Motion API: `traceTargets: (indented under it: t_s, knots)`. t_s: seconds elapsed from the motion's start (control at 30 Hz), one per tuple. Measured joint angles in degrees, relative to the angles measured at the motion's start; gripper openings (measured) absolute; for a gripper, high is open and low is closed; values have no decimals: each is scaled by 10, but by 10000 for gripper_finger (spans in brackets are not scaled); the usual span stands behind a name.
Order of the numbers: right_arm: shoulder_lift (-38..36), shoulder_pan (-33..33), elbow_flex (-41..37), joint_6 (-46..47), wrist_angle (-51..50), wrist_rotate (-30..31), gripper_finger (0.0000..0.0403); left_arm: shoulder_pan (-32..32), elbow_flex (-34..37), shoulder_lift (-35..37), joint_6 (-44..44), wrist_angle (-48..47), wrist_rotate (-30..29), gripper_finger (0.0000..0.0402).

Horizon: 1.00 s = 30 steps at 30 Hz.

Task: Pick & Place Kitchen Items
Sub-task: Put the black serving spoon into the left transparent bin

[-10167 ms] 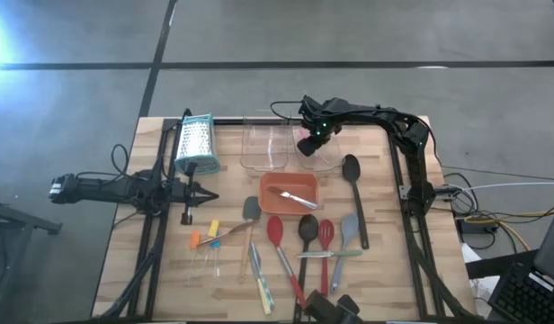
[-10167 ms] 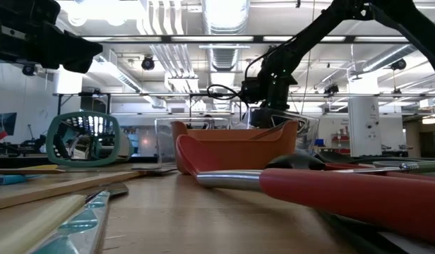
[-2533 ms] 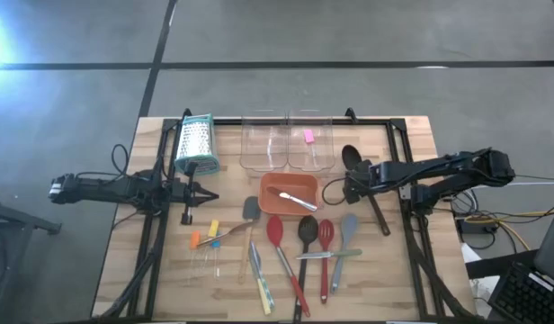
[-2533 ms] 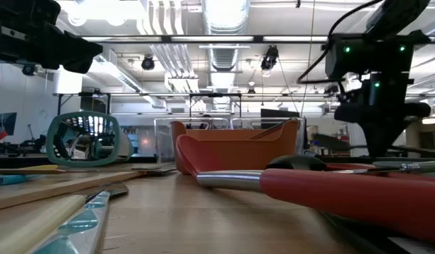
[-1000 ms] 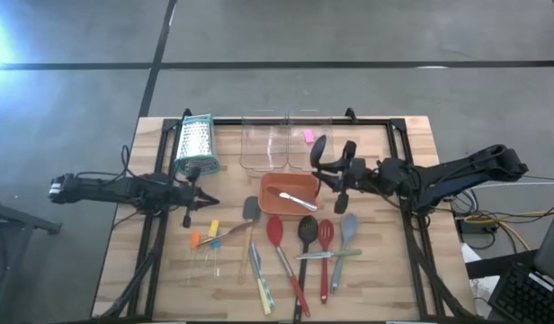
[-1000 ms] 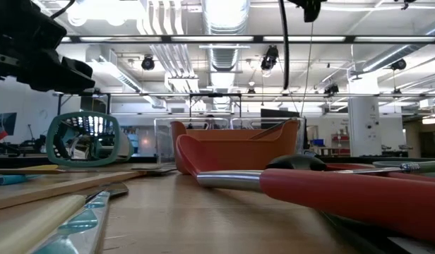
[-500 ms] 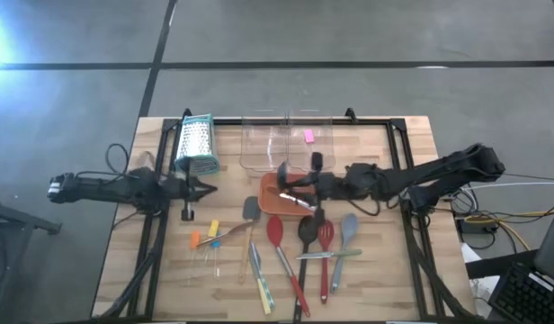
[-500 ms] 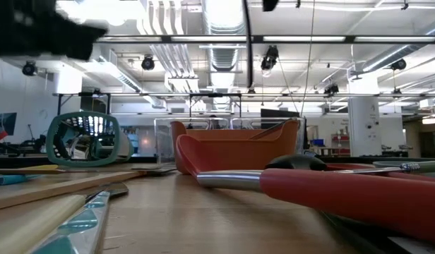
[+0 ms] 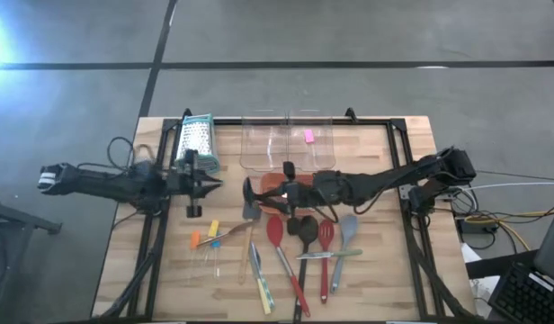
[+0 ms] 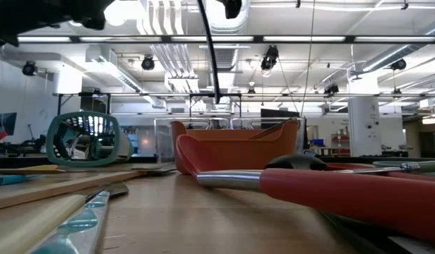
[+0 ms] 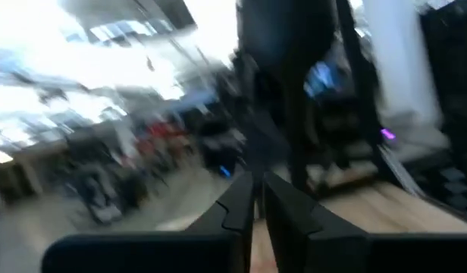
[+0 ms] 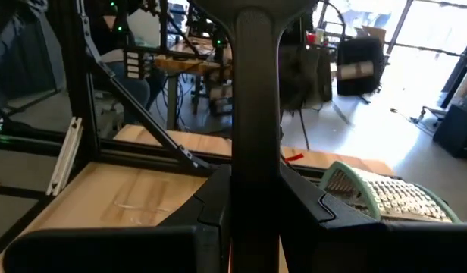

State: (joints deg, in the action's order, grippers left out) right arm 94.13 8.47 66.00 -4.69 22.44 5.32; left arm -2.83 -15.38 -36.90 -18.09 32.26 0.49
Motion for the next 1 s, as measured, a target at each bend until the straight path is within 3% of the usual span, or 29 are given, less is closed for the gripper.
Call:
traceTargets:
  t_s: [0.37,0.67,1.0]
  knots:
    - [-20,3,-13,13,17,5,63,0,-120,-202,48,-20,47,115]
    - [-33,4,-43,9,69,5,63,0,-199,-325,48,-22,65,115]
    - [-33,5,-42,6,71,5,63,0,-237,-362,47,-22,64,112]
